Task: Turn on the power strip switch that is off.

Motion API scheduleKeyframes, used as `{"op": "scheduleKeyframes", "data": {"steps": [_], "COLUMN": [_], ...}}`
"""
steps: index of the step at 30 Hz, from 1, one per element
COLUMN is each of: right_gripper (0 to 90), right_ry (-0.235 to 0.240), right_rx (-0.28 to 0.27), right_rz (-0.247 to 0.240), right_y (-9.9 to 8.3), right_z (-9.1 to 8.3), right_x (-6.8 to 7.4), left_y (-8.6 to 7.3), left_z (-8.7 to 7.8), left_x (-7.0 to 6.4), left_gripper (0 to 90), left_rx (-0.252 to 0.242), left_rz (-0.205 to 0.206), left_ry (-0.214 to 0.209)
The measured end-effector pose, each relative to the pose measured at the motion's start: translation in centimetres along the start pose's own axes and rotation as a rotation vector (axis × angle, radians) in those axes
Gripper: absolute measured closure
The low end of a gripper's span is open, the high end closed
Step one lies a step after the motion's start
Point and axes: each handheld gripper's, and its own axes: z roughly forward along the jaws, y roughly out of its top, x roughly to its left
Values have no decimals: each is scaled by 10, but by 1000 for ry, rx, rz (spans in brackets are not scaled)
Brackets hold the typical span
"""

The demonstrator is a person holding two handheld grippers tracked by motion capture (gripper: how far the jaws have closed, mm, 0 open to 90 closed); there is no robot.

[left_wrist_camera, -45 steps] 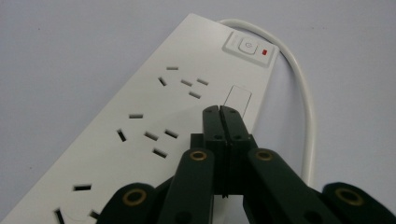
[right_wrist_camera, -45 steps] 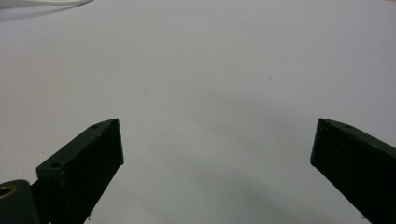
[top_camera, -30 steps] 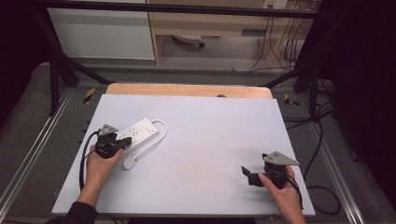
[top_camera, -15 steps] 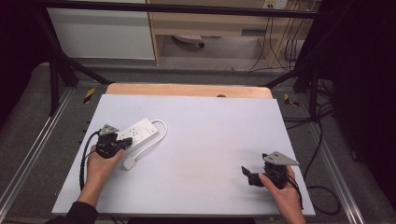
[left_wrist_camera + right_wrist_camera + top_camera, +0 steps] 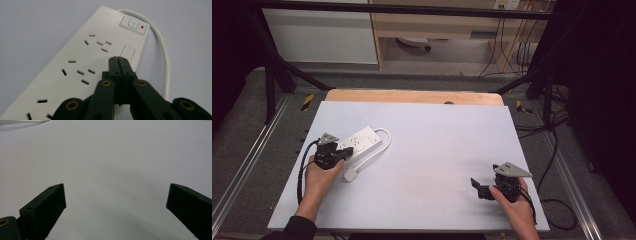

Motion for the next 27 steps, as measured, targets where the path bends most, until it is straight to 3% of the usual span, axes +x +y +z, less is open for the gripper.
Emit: {"op": "scheduleKeyframes", "data": {"steps": [11, 14, 27], "right_gripper": [30, 30, 30], "right_ry": [-1, -1, 1], "right_rx": [0, 1, 0], "right_rz": [1, 3, 3], "right_y": [0, 0, 0], "right_z": [1, 1, 1], "right_x": [0, 0, 0], "left_y": [-1, -2, -3], "left_z": [0, 0, -1], "left_x": [1, 0, -1], "left_gripper": [900, 900, 900], "left_rx": [-15, -21, -28], "left_rz": [12, 36, 27], "left_ry": [16, 30, 35]}}
